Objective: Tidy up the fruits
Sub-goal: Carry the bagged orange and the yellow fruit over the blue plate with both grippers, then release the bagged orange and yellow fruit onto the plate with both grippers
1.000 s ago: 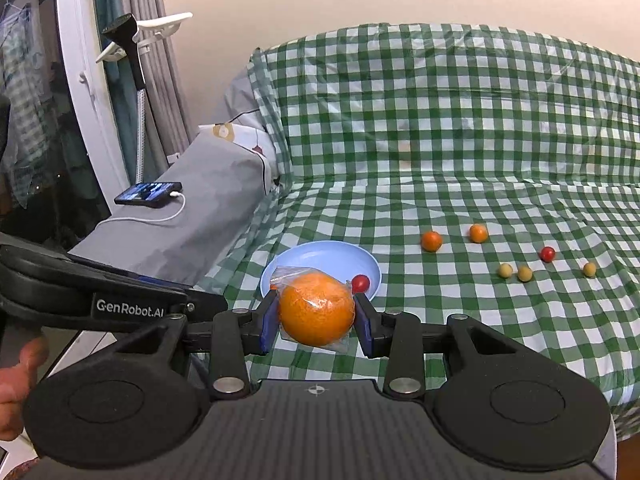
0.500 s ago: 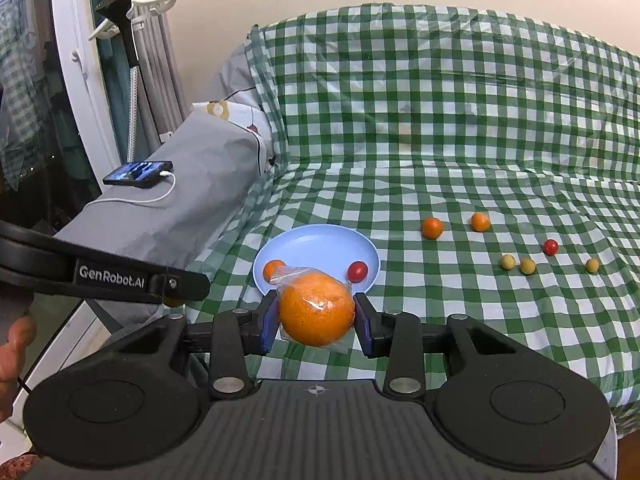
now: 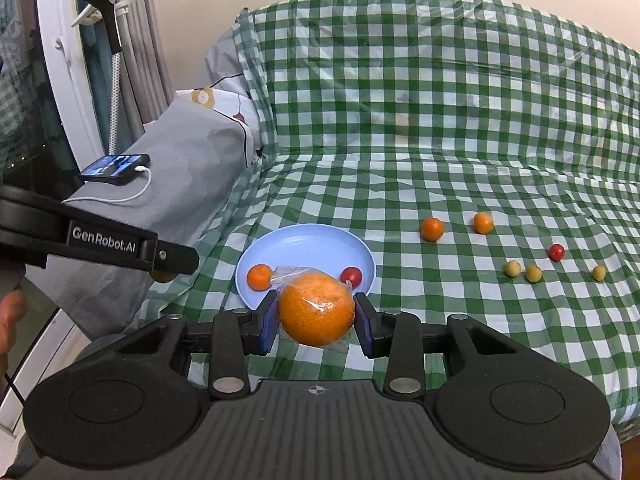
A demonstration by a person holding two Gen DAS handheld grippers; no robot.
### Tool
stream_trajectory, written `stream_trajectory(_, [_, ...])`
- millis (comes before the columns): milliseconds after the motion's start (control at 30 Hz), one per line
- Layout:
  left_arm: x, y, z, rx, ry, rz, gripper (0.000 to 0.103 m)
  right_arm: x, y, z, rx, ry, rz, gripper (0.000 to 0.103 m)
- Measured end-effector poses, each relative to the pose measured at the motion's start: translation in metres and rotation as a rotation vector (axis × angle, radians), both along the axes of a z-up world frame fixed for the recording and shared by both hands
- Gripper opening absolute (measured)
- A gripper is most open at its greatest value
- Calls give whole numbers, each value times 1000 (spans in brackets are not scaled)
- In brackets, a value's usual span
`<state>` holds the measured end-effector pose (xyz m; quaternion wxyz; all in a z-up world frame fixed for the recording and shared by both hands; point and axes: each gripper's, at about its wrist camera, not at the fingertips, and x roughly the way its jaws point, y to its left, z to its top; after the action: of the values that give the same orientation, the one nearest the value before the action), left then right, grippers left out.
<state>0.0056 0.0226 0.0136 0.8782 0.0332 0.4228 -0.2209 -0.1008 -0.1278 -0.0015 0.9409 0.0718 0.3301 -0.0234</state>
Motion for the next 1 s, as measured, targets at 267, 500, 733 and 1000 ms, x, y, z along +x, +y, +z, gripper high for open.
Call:
stream_trajectory(267, [51, -11, -12, 34, -8, 18, 28, 41, -2, -13, -5, 26, 13, 40])
stream_trajectory(500, [95, -24, -35, 68, 16, 26, 28, 79, -6, -30, -8, 50, 15, 40])
stream_trajectory(733, [136, -38, -67, 97, 50, 38, 28, 118, -10, -53, -9, 92, 17, 41])
stream_trajectory(1000, [164, -47, -94, 118, 65, 47, 28, 149, -8, -87, -6, 134, 19, 41])
